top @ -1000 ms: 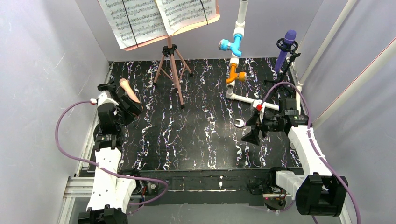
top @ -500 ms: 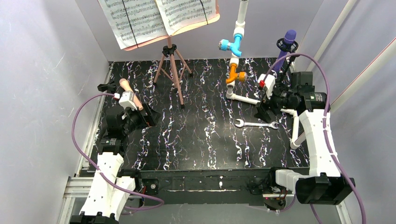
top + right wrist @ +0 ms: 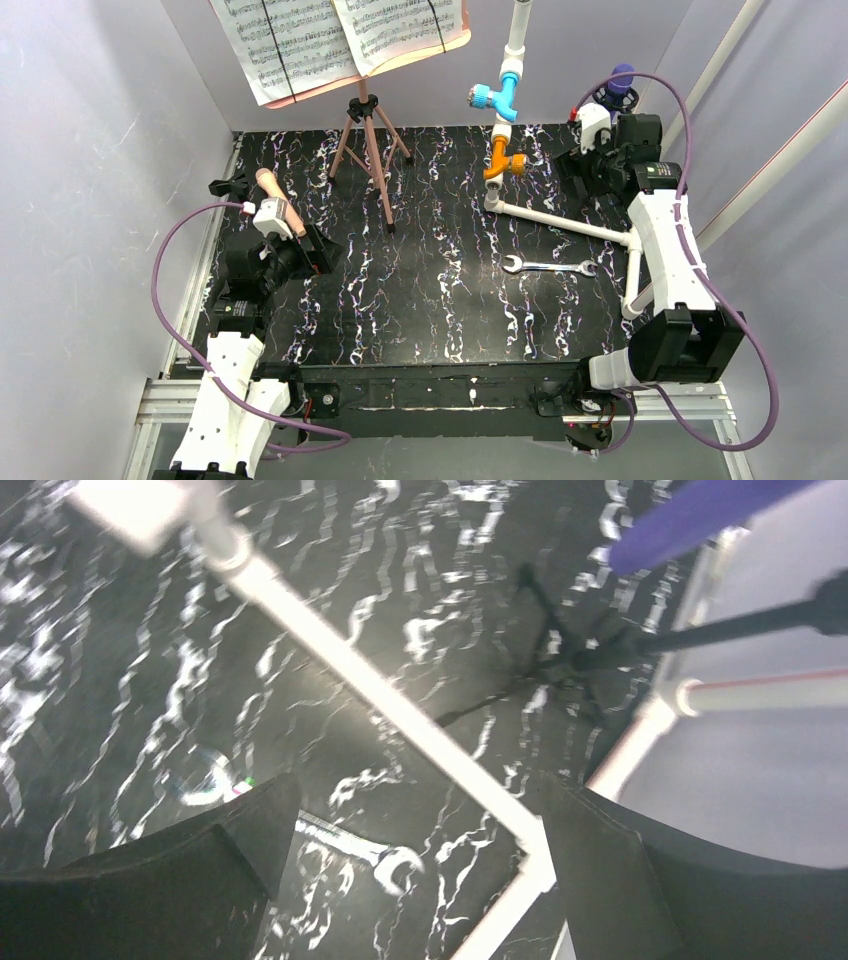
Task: Pack up the instrument practice props
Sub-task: Place the microphone stand at the center of the board, then pick up the microphone stand with the microphone from the center of the board.
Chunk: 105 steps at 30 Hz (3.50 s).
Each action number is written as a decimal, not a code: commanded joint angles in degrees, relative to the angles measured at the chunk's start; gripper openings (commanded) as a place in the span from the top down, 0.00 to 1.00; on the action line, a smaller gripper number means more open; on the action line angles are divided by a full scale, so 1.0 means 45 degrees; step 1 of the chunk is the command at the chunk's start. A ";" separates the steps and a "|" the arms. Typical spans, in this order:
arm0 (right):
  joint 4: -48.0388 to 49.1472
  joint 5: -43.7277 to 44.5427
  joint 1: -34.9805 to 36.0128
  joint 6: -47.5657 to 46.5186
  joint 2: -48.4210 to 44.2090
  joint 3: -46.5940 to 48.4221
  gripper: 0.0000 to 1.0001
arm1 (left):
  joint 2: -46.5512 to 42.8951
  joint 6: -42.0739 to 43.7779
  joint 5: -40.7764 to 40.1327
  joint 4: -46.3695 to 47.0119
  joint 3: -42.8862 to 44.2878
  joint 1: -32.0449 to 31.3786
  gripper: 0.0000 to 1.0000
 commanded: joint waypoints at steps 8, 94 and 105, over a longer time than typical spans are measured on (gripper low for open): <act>0.6008 0.5926 -0.0050 0.4353 0.1075 -0.0959 0.02 | -0.0081 0.0153 -0.0034 -0.0231 0.0232 -0.0017 0.02; 1.2583 -0.3059 -0.2110 0.7326 0.1312 -0.2463 0.99 | 0.0097 0.0280 -0.0038 -0.0328 0.0266 0.0157 0.02; 0.9987 -0.3476 -0.2067 0.6265 0.0262 -0.1735 0.99 | 0.0038 0.0280 -0.0057 -0.0309 0.0246 0.0157 0.02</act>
